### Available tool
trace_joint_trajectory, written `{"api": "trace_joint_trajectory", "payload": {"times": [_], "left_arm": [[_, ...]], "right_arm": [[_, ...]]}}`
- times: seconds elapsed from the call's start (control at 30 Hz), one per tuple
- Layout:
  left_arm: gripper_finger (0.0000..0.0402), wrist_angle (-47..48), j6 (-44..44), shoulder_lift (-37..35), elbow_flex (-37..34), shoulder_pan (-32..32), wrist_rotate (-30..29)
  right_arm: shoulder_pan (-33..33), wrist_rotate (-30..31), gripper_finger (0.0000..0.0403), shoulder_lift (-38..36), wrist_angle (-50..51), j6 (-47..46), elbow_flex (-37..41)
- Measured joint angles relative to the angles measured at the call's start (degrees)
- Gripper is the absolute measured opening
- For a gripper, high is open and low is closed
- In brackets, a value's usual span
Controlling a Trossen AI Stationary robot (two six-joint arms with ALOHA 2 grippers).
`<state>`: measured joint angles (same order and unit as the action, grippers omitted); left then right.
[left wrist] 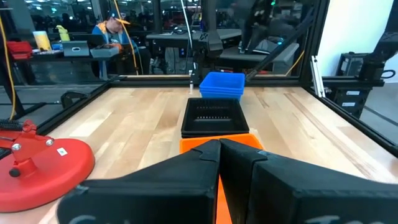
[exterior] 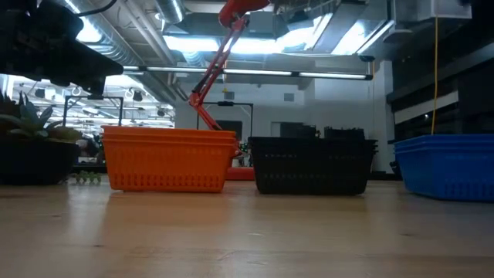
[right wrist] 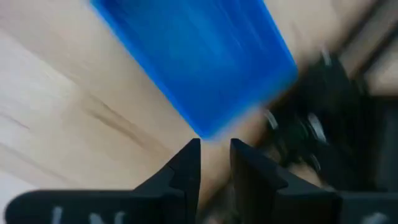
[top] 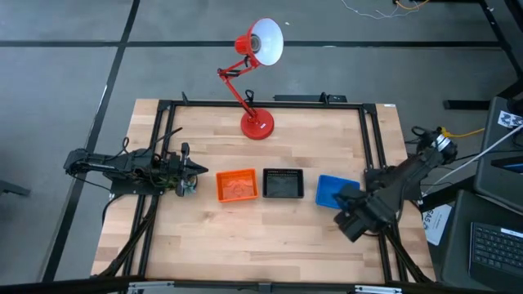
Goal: Stack baskets by color
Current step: Adjust the stacked blue bins
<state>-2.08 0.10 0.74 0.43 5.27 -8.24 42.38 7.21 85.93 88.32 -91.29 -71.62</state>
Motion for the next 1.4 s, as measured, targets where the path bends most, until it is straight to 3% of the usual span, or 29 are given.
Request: {"api": "trace_joint_trajectory", "payload": {"times": [0.13,0.3,0.8,1.07,1.4], "left_arm": [[0.0001,-0.01,-1.05,0.01,0.00,-0.01,0.01],[0.0001,-0.03,-1.05,0.00,0.00,0.00,0.01],[0.0001,-0.05,-1.03,-0.01,0.00,0.00,-0.01],[0.0001,-0.05,-1.01,0.01,0.00,-0.01,-0.01],[0.0001,-0.05,-1.01,0.01,0.00,-0.01,-0.01]], "right_arm": [[1.63,-12.00,0.0088,-3.82,0.93,-5.64,8.17],[2.36,-17.39,0.0088,-6.30,-4.71,-7.97,13.48],[0.55,-12.69,0.0088,-6.27,-16.76,-19.78,28.27],[-2.62,-2.74,0.0088,-6.21,-19.16,-19.44,28.75],[-4.76,-0.75,0.0088,-6.21,-16.83,-19.43,28.73]]}}
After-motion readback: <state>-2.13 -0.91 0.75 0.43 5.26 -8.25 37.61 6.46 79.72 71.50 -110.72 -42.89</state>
